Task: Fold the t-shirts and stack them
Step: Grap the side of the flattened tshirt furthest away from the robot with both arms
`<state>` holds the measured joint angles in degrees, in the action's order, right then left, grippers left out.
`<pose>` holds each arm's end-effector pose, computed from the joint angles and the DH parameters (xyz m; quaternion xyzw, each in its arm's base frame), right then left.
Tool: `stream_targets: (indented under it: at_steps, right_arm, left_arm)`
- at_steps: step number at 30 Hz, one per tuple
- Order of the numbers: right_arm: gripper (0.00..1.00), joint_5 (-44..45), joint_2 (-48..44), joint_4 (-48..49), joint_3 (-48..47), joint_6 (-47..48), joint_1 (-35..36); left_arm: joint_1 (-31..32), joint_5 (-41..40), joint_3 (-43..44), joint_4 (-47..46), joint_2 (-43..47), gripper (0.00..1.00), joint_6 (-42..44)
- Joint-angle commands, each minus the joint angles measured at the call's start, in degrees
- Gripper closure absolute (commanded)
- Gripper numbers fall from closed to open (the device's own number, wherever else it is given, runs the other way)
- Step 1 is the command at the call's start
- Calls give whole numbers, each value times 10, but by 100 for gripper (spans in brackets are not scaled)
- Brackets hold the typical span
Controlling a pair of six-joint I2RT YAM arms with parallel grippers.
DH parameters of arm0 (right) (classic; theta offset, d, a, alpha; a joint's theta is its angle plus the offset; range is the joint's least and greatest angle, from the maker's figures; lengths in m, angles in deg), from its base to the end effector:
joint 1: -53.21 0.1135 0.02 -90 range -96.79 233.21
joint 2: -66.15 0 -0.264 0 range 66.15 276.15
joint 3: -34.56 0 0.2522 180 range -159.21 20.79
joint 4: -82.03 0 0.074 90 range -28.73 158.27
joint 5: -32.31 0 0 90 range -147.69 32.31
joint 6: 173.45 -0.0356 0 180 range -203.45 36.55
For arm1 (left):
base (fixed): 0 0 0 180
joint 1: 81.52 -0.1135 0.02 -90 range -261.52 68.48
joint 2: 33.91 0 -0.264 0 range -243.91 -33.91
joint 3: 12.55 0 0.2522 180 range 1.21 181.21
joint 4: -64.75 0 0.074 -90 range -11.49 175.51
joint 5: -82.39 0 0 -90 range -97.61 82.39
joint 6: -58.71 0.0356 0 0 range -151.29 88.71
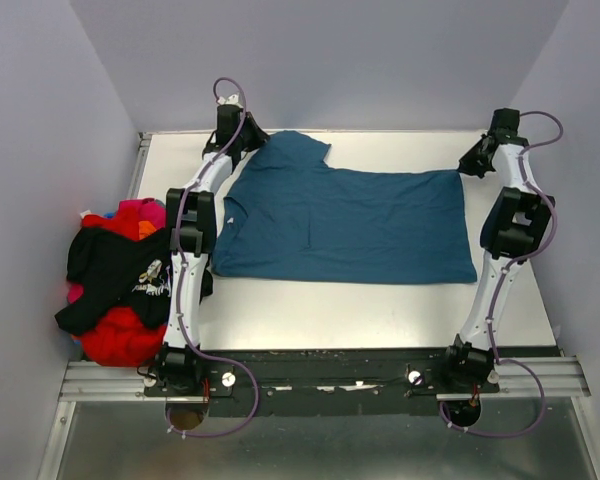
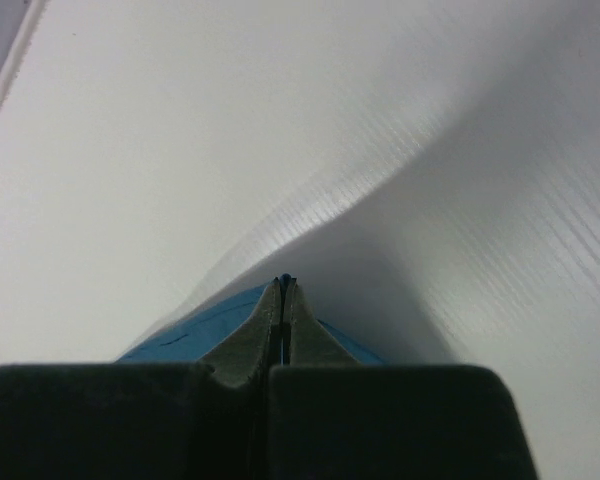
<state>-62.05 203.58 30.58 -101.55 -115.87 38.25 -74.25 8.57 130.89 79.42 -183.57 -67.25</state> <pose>0.5154 -0.1349 0.1991 0.3694 0.8721 0.0840 0.3098 0.5936 -0.0857 0.1810 -0.1247 0.8097 -0.3146 0.4794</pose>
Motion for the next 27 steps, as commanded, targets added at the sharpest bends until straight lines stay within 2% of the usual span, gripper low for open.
stream_targets:
  at_steps: [1, 15, 27]
  right_arm:
    - [99, 15, -43, 2, 17, 10, -6]
    - [99, 1, -99, 2, 100, 0, -9]
    - [99, 15, -192, 21, 205, -9, -11]
  left_arm:
    - [5, 2, -35, -25, 43, 100, 7]
    - [8, 2, -188, -66, 159, 100, 31]
    - [11, -18, -322, -93, 271, 100, 49]
